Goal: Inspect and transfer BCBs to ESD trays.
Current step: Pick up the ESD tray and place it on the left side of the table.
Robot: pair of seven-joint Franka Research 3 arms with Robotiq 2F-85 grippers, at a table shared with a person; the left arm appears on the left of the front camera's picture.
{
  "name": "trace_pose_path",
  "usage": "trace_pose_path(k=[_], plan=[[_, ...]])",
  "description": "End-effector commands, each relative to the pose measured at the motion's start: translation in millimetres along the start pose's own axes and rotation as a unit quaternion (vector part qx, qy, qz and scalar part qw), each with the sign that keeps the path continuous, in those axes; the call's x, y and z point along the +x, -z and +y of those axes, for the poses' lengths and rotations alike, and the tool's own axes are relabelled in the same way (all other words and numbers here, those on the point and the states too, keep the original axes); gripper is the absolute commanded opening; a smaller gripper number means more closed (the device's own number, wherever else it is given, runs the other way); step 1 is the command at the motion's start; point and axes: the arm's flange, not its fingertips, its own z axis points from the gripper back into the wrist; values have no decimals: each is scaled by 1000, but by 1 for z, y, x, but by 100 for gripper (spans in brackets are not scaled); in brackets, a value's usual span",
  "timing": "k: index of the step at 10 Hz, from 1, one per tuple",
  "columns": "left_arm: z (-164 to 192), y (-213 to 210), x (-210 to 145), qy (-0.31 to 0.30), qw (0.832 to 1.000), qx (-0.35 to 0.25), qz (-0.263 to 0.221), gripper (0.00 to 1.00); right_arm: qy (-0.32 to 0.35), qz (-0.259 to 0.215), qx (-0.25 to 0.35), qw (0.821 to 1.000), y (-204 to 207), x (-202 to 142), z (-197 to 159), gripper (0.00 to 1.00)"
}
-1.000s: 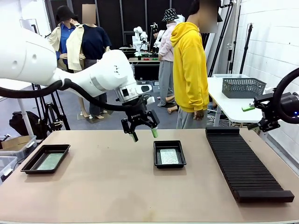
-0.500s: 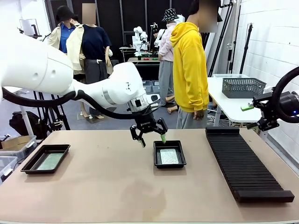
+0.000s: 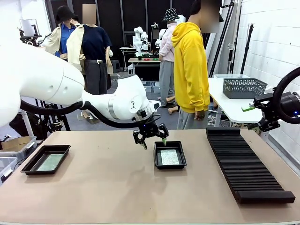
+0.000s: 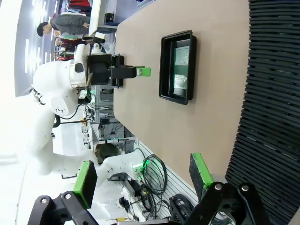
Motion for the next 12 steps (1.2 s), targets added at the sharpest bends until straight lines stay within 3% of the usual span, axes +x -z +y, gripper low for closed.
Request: trace_pose_path(k=[1, 12], plan=[[-3, 11, -3, -20, 999, 23, -29, 100, 2, -4, -6, 1000, 2, -3, 1, 100], [-3, 40, -1, -16, 997, 28, -67, 100, 2, -4, -6, 1000, 2, -3, 1, 100]])
